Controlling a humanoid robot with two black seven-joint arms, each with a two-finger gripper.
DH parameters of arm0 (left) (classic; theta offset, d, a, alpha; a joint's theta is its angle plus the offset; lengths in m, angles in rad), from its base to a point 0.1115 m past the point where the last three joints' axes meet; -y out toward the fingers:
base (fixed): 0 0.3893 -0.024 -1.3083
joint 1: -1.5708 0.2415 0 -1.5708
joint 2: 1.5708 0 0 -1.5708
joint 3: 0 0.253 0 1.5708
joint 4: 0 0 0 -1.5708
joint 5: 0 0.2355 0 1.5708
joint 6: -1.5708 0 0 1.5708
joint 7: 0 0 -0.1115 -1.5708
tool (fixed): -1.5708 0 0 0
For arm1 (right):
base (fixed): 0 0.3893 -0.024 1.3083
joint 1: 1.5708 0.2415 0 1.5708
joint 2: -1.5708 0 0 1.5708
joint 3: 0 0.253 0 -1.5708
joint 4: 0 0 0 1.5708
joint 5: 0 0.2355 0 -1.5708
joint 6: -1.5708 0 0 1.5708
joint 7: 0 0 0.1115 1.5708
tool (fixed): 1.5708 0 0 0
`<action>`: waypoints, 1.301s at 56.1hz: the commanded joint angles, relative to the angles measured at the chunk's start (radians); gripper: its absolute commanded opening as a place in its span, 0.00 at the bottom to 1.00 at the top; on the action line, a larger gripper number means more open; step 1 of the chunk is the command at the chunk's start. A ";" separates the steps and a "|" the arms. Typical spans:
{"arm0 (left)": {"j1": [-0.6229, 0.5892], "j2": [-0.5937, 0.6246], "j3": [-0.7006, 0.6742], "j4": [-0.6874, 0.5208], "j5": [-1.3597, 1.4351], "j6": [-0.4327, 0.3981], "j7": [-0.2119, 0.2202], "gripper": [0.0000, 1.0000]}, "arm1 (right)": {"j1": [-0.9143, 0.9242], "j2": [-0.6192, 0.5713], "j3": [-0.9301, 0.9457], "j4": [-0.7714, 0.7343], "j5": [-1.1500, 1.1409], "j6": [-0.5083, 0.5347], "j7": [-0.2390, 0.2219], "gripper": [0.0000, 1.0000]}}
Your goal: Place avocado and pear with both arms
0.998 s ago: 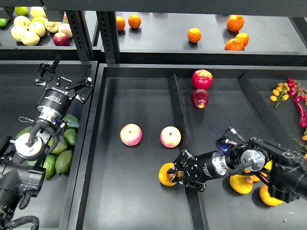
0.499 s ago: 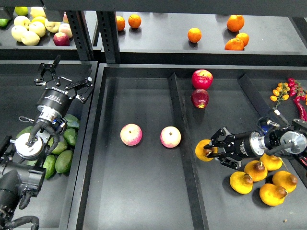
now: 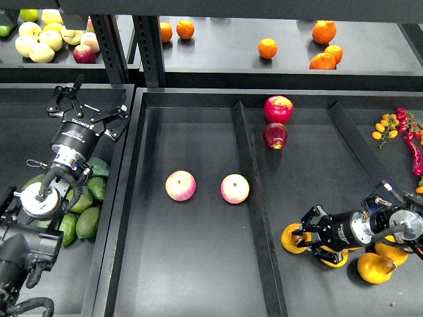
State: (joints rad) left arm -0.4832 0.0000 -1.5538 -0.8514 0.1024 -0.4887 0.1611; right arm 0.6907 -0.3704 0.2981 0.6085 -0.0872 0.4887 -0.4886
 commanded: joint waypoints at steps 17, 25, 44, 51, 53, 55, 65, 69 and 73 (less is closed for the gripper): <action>0.002 0.000 0.000 0.000 -0.001 0.000 0.000 0.99 | -0.013 -0.010 0.067 0.019 0.007 0.000 0.000 0.92; 0.002 0.000 0.000 0.000 -0.001 0.000 0.000 0.99 | -0.010 -0.021 0.136 0.028 0.009 0.000 0.000 0.99; 0.000 0.000 0.003 -0.003 0.000 0.000 0.005 0.99 | 0.010 -0.005 0.456 0.027 0.041 0.000 0.000 0.99; 0.000 0.000 0.004 -0.006 -0.001 0.000 0.005 0.99 | 0.009 0.037 0.587 0.027 0.043 0.000 0.000 0.99; 0.000 0.000 0.004 -0.011 -0.001 0.000 0.005 0.99 | 0.010 0.060 0.619 0.022 0.043 0.000 0.000 0.99; 0.000 0.000 0.003 -0.014 -0.001 0.000 0.005 0.99 | 0.009 0.079 0.645 0.020 0.044 0.000 0.000 0.99; 0.002 0.000 0.003 -0.035 -0.001 0.000 0.005 0.99 | -0.023 0.241 0.825 0.016 0.047 0.000 0.000 0.99; 0.002 0.000 0.003 -0.037 -0.001 0.000 0.003 0.99 | -0.033 0.287 0.868 0.014 0.049 0.000 0.000 0.99; 0.002 0.000 0.003 -0.037 -0.001 0.000 0.003 0.99 | -0.033 0.317 0.885 -0.001 0.049 0.000 0.000 0.99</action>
State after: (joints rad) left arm -0.4830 0.0000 -1.5506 -0.8868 0.1014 -0.4886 0.1655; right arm 0.6637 -0.1089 1.1400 0.6228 -0.0396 0.4886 -0.4887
